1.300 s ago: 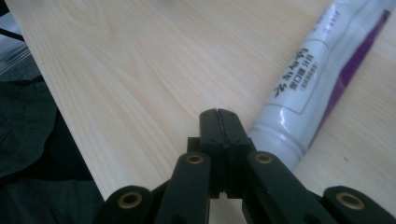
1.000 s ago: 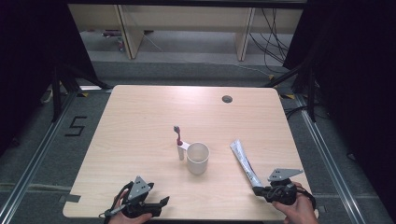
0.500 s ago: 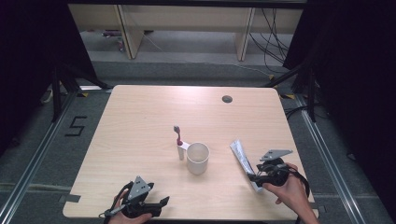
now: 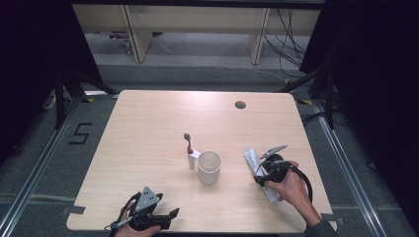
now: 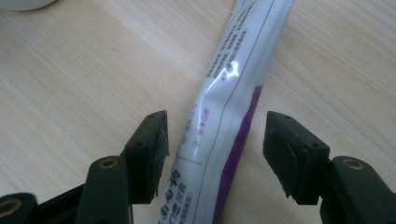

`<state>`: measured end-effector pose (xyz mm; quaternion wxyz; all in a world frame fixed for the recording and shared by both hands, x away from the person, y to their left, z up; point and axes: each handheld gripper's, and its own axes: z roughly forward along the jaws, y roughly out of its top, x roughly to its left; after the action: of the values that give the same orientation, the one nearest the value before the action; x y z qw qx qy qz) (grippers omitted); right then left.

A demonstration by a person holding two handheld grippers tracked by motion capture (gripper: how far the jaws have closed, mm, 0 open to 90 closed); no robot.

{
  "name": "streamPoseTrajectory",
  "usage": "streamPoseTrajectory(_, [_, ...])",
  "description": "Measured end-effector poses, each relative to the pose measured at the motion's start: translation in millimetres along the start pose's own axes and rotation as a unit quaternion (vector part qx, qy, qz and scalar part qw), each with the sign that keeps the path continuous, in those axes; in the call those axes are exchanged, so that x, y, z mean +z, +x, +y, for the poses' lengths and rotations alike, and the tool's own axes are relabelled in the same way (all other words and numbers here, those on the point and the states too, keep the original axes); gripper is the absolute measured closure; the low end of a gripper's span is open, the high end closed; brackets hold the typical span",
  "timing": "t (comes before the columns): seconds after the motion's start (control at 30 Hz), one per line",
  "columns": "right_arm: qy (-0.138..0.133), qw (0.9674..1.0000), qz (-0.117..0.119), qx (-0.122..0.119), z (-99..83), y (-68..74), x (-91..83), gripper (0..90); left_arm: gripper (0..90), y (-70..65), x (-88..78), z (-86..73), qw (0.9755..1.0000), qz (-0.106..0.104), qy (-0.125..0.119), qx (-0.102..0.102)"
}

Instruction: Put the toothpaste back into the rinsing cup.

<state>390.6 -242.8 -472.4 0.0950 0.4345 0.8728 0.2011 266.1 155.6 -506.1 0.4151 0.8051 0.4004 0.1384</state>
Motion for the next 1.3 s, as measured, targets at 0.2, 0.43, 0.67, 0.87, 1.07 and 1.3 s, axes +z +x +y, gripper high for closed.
streamPoseTrajectory(0.2, [0.02,0.9998,-0.004,0.0,8.3,-0.2,6.3,43.4,23.8,-2.3,1.0,-0.1,0.9999,-0.004,-0.01,-0.011])
streamPoseTrajectory(0.43, [0.041,0.9991,-0.001,0.009,14.3,-1.1,9.3,49.6,23.8,-0.4,0.2,0.6,1.0,-0.001,-0.002,-0.002])
streamPoseTrajectory(0.67, [0.056,0.9984,-0.002,0.0,16.3,-6.1,11.6,56.4,24.0,-1.8,0.3,0.5,1.0,-0.006,-0.005,-0.006])
streamPoseTrajectory(0.87, [0.075,0.9971,-0.001,-0.012,21.0,-6.4,11.6,57.4,24.1,-1.8,0.4,0.3,1.0,-0.007,-0.002,-0.002])
streamPoseTrajectory(1.07, [0.096,0.995,0.001,-0.03,27.4,-7.0,12.9,58.4,24.7,-1.8,0.0,0.0,1.0,-0.01,0.001,0.0])
streamPoseTrajectory(1.3, [0.115,0.9926,0.003,-0.04,33.2,-8.6,13.9,59.9,25.2,-2.4,1.5,0.1,1.0,-0.009,0.002,0.001])
